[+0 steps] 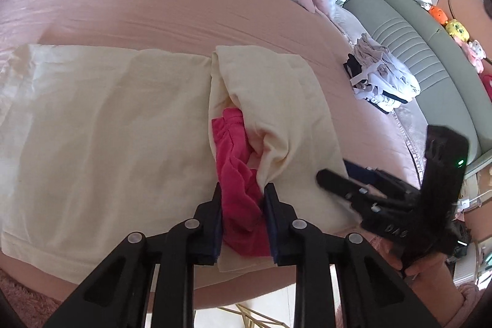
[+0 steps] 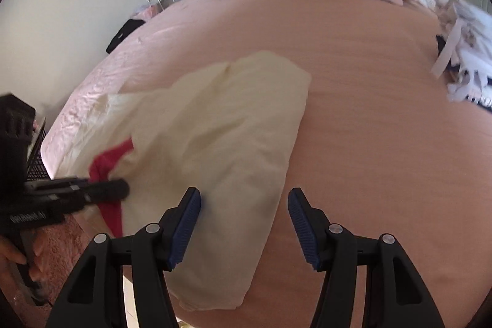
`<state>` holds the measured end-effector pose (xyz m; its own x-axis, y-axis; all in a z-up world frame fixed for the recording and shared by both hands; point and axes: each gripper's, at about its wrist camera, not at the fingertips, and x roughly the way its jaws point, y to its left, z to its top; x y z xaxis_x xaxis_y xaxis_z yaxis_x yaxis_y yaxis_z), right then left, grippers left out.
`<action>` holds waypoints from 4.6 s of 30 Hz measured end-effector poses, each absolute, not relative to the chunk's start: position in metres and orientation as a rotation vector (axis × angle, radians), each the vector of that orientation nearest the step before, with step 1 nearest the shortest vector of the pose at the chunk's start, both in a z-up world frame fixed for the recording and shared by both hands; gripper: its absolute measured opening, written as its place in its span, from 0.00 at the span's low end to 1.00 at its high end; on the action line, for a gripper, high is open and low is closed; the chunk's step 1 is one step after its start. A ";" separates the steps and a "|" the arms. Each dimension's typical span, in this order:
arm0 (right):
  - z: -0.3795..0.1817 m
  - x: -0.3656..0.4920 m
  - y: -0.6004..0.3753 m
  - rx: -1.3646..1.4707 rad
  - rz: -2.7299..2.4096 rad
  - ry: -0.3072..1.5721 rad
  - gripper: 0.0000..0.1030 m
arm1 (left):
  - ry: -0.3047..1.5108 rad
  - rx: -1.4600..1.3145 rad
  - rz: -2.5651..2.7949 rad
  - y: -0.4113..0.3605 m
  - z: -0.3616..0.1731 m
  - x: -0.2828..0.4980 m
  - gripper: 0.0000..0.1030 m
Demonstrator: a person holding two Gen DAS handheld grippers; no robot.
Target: Fold clothes
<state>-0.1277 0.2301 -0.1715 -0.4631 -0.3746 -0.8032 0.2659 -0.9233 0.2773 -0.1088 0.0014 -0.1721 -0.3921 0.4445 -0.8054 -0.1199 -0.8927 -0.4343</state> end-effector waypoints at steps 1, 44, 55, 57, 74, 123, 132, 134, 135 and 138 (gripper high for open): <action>-0.182 -0.125 0.230 1.383 -2.383 -0.169 0.63 | -0.402 -1.511 2.316 0.003 -0.178 -0.108 0.22; -0.147 -0.189 0.240 1.324 -2.511 -0.099 0.71 | -0.278 -1.400 2.552 -0.023 -0.136 -0.160 0.14; -0.143 -0.262 0.239 1.343 -2.535 0.049 0.71 | -0.162 -1.426 2.424 0.032 -0.160 -0.266 0.53; -0.153 -0.264 0.243 1.350 -2.515 0.028 0.71 | -0.219 -1.449 2.390 0.031 -0.169 -0.271 0.43; -0.185 -0.253 0.266 1.369 -2.527 -0.212 0.71 | -0.686 -1.447 2.598 -0.056 -0.180 -0.239 0.06; -0.168 -0.117 0.276 1.585 -2.557 -0.083 0.71 | -0.354 -1.365 2.611 0.020 -0.155 -0.147 0.56; -0.165 -0.089 0.245 1.564 -2.524 -0.024 0.73 | -0.231 -1.387 2.482 0.031 -0.171 -0.113 0.56; -0.160 -0.079 0.243 1.525 -2.568 0.049 0.73 | -0.284 -1.359 2.478 0.024 -0.174 -0.111 0.57; -0.156 -0.074 0.240 1.519 -2.587 0.110 0.73 | -0.268 -1.350 2.483 0.025 -0.174 -0.111 0.57; -0.159 -0.063 0.244 1.538 -2.585 0.232 0.73 | -0.216 -1.344 2.505 0.025 -0.172 -0.108 0.58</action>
<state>-0.0627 0.2440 -0.1592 -0.4744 -0.0282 -0.8799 0.1845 -0.9805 -0.0680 -0.1085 0.0253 -0.1717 -0.5230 0.3220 -0.7892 -0.1823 -0.9467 -0.2655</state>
